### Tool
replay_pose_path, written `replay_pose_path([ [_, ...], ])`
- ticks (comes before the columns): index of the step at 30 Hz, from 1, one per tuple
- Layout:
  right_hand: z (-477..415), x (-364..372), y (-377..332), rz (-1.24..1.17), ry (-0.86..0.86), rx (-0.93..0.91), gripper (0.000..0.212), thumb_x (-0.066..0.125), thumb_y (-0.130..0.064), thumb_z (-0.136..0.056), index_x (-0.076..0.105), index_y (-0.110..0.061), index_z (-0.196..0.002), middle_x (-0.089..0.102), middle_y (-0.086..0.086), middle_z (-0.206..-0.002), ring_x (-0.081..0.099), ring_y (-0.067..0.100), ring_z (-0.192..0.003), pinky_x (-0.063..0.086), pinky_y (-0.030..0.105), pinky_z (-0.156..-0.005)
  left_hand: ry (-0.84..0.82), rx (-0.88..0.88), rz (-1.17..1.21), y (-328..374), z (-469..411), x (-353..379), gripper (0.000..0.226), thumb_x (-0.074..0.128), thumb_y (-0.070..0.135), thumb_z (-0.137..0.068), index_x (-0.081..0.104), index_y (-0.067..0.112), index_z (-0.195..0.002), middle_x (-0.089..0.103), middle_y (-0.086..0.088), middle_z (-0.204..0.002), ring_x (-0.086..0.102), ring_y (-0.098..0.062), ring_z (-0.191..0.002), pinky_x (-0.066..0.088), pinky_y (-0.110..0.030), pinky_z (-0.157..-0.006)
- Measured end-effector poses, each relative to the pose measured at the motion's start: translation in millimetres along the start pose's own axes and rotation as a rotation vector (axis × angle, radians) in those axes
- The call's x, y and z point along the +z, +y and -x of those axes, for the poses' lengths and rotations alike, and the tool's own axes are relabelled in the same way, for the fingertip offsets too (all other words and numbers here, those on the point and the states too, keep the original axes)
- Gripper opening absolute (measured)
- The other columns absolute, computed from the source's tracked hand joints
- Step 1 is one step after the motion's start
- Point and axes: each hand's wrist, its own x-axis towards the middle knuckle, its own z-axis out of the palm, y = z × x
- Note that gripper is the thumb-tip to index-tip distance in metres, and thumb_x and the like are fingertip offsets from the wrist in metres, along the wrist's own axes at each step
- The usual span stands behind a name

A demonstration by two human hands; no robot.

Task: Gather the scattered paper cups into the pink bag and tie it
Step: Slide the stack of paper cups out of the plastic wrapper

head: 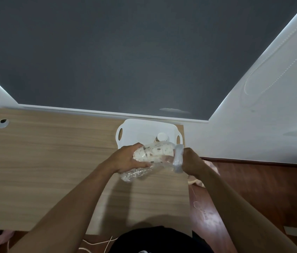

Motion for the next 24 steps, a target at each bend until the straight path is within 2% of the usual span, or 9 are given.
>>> replay_pose_path([
  [2, 4, -8, 2, -0.011, 0.008, -0.068, 0.020, 0.073, -0.001, -0.102, 0.076, 0.013, -0.116, 0.080, 0.026, -0.110, 0.079, 0.037, -0.100, 0.064, 0.046, -0.088, 0.000, -0.023, 0.007, -11, 4, -7, 0.079, 0.085, 0.084, -0.069, 0.060, 0.052, -0.137, 0.074, 0.033, -0.108, 0.068, 0.012, -0.097, 0.055, -0.028, -0.084],
  [6, 8, -21, 3, -0.101, 0.020, -0.090, 0.019, 0.077, -0.006, -0.102, 0.081, 0.011, -0.108, 0.082, 0.025, -0.102, 0.080, 0.041, -0.093, 0.063, 0.055, -0.087, 0.013, -0.043, -0.032, -18, 3, -14, 0.079, 0.090, 0.078, -0.067, 0.061, 0.050, -0.135, 0.073, 0.028, -0.107, 0.067, 0.005, -0.095, 0.056, -0.030, -0.079],
  [8, 7, -26, 4, -0.162, 0.029, -0.096, 0.017, 0.080, -0.014, -0.101, 0.084, 0.003, -0.099, 0.084, 0.016, -0.096, 0.080, 0.037, -0.088, 0.065, 0.049, -0.083, 0.015, -0.046, -0.042, -19, 1, -15, 0.078, 0.093, 0.074, -0.068, 0.062, 0.048, -0.136, 0.073, 0.024, -0.109, 0.067, 0.001, -0.094, 0.058, -0.033, -0.082],
  [11, 6, -31, 8, -0.340, -0.048, -0.045, 0.019, 0.081, -0.015, -0.100, 0.086, -0.025, -0.086, 0.085, 0.002, -0.091, 0.074, 0.013, -0.082, 0.059, 0.028, -0.074, 0.022, -0.051, -0.036, -21, -1, -16, 0.077, 0.092, 0.072, -0.068, 0.063, 0.045, -0.134, 0.071, 0.022, -0.105, 0.063, 0.003, -0.085, 0.053, -0.031, -0.078],
  [14, 4, -33, 21, -0.453, -0.059, 0.011, 0.013, 0.081, -0.033, -0.098, 0.087, -0.021, -0.100, 0.082, 0.014, -0.099, 0.064, 0.010, -0.082, 0.052, 0.033, -0.078, 0.053, -0.087, -0.040, -33, 2, -18, 0.074, 0.092, 0.069, -0.072, 0.064, 0.040, -0.133, 0.071, 0.018, -0.103, 0.065, -0.008, -0.086, 0.051, -0.033, -0.079],
  [16, 9, -38, 31, -0.555, -0.025, 0.039, 0.034, 0.084, -0.056, -0.092, 0.087, -0.028, -0.110, 0.086, 0.003, -0.103, 0.069, 0.005, -0.083, 0.054, 0.025, -0.074, 0.086, -0.166, -0.039, -48, 7, -21, 0.075, 0.094, 0.063, -0.077, 0.063, 0.035, -0.139, 0.073, 0.009, -0.112, 0.067, -0.021, -0.096, 0.053, -0.035, -0.084],
  [18, 11, -42, 40, -0.623, 0.039, 0.051, 0.042, 0.083, -0.066, -0.087, 0.086, -0.034, -0.114, 0.086, -0.005, -0.112, 0.075, 0.002, -0.089, 0.056, 0.023, -0.073, 0.107, -0.276, -0.022, -61, 12, -24, 0.077, 0.094, 0.065, -0.078, 0.062, 0.032, -0.141, 0.075, 0.004, -0.115, 0.068, -0.024, -0.099, 0.051, -0.035, -0.082],
  [20, 11, -42, 48, -0.719, 0.106, 0.073, 0.039, 0.082, -0.062, -0.090, 0.086, -0.033, -0.116, 0.086, -0.006, -0.116, 0.079, 0.007, -0.100, 0.061, 0.030, -0.081, 0.131, -0.390, 0.015, -69, 13, -23, 0.075, 0.093, 0.065, -0.079, 0.062, 0.028, -0.137, 0.077, 0.001, -0.117, 0.068, -0.026, -0.102, 0.048, -0.034, -0.081],
  [24, 2, -30, 47, -0.983, 0.105, 0.096, 0.034, 0.081, -0.042, -0.100, 0.083, -0.020, -0.125, 0.083, 0.003, -0.128, 0.075, 0.025, -0.128, 0.063, 0.041, -0.107, 0.158, -0.494, 0.201, -62, 10, -12, 0.073, 0.084, 0.077, -0.082, 0.072, 0.026, -0.132, 0.079, 0.004, -0.123, 0.074, -0.028, -0.117, 0.057, -0.038, -0.096],
])
